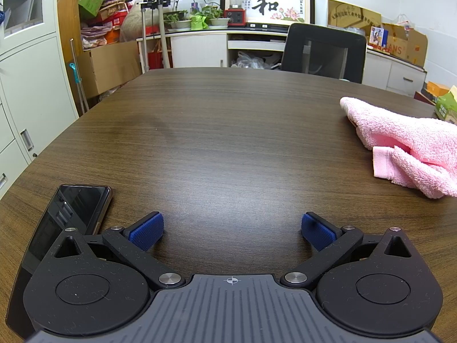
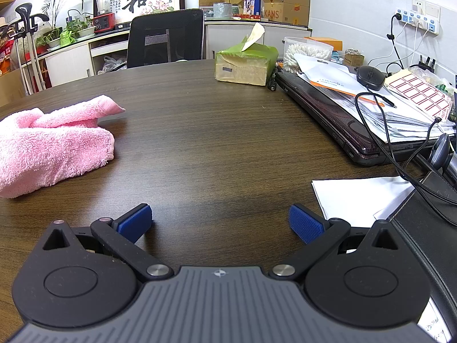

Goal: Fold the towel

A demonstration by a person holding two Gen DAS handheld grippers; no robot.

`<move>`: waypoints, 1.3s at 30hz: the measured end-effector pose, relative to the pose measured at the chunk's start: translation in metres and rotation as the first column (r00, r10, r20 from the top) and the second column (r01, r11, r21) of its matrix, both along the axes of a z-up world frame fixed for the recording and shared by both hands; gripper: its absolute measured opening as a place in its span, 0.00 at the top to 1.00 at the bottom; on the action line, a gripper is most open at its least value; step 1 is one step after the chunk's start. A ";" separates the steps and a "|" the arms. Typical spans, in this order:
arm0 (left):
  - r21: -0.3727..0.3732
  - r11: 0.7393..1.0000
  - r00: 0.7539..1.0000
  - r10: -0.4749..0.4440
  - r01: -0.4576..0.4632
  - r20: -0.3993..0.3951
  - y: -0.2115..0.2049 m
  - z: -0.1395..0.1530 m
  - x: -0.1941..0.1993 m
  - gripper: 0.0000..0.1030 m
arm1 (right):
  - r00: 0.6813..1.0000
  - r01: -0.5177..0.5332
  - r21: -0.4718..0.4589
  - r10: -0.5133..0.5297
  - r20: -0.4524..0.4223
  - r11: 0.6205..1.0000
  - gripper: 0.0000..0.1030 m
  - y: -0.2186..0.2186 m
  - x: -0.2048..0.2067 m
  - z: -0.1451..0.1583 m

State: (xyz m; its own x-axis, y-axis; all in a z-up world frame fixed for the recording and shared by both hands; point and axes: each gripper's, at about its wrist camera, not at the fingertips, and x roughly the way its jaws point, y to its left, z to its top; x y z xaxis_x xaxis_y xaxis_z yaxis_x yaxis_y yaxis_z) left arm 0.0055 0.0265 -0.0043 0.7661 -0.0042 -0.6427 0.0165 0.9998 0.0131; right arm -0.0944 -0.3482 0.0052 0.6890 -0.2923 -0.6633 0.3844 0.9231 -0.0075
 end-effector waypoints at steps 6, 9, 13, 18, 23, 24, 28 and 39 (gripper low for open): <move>0.000 1.000 1.000 0.000 0.000 0.000 0.000 0.000 -0.001 0.00 | 1.000 0.001 -0.001 -0.001 0.000 1.000 0.00 0.000 0.001 0.000; 0.000 1.000 1.000 0.000 0.000 0.000 0.000 0.000 -0.001 0.00 | 1.000 -0.010 0.001 0.010 0.000 1.000 0.00 0.000 0.003 0.000; 0.000 1.000 1.000 0.000 0.000 0.000 -0.001 0.000 -0.001 0.00 | 0.998 -0.062 0.005 0.062 0.001 0.998 0.00 -0.001 0.010 0.000; 0.000 1.000 1.000 0.000 0.000 0.000 0.000 0.000 -0.001 0.00 | 0.991 -0.130 0.042 0.129 0.014 0.991 0.00 0.010 0.019 0.003; 0.000 1.000 1.000 0.000 0.000 0.000 0.000 0.000 -0.001 0.00 | 0.972 -0.234 0.106 0.228 0.064 0.967 0.00 0.027 0.030 0.014; 0.000 1.000 1.000 0.000 0.000 0.000 0.000 0.000 -0.001 0.00 | 0.962 -0.269 0.090 0.262 0.076 0.959 0.00 0.036 0.036 0.020; 0.000 1.000 1.000 0.000 0.000 0.000 -0.001 0.000 -0.001 0.00 | 0.945 -0.325 0.028 0.324 0.052 0.945 0.00 0.052 0.053 0.025; 0.000 1.000 1.000 0.000 0.000 0.000 0.000 0.000 -0.001 0.00 | 0.899 -0.437 0.050 0.434 0.058 0.898 0.00 0.065 0.076 0.017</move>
